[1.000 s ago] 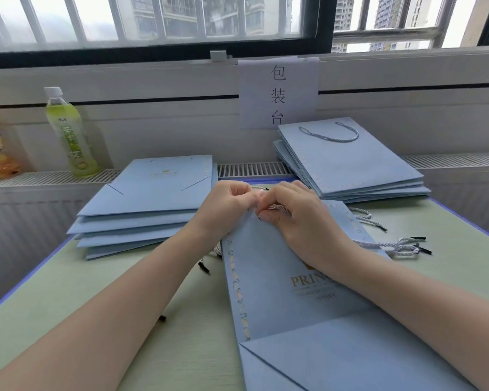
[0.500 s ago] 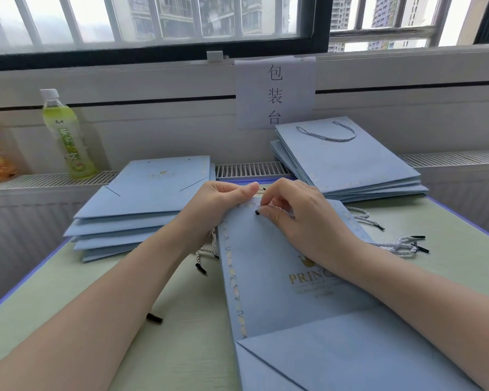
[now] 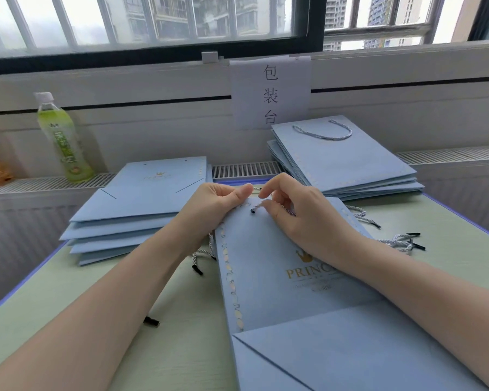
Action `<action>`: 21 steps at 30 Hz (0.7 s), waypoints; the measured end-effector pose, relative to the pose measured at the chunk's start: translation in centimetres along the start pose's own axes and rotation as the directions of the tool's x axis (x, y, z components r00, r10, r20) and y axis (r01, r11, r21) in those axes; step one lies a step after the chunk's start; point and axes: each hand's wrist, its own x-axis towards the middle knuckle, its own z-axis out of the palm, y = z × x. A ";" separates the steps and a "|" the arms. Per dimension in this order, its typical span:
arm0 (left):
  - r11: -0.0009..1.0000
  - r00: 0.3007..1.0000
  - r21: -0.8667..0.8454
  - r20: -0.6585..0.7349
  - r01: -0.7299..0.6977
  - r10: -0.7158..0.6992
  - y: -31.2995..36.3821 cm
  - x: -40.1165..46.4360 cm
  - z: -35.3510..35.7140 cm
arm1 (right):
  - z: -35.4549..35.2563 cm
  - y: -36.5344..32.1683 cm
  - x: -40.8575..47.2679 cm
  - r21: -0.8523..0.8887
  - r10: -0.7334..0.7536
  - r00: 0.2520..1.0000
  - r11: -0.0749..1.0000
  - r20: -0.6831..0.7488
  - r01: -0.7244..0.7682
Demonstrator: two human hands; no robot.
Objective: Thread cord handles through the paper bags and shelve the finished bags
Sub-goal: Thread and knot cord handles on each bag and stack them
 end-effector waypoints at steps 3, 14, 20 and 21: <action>1.000 1.000 0.011 -0.001 0.000 0.000 0.0 -0.1 0.1 | -0.2 -0.2 0.0 0.015 0.000 1.000 1.000 0.022 -0.001; 0.995 0.991 -0.089 0.132 0.045 -0.033 0.6 -0.3 -0.2 | 0.2 -0.9 -0.2 0.124 0.058 0.998 0.990 0.030 -0.062; 0.997 0.993 -0.046 0.102 0.058 -0.053 0.5 0.0 -0.5 | -0.5 -0.8 0.0 0.207 0.076 0.994 0.974 0.080 -0.091; 0.997 0.993 -0.031 0.097 0.074 -0.070 0.5 0.1 -0.6 | -0.7 -0.7 0.2 0.249 0.086 0.991 0.962 0.100 -0.109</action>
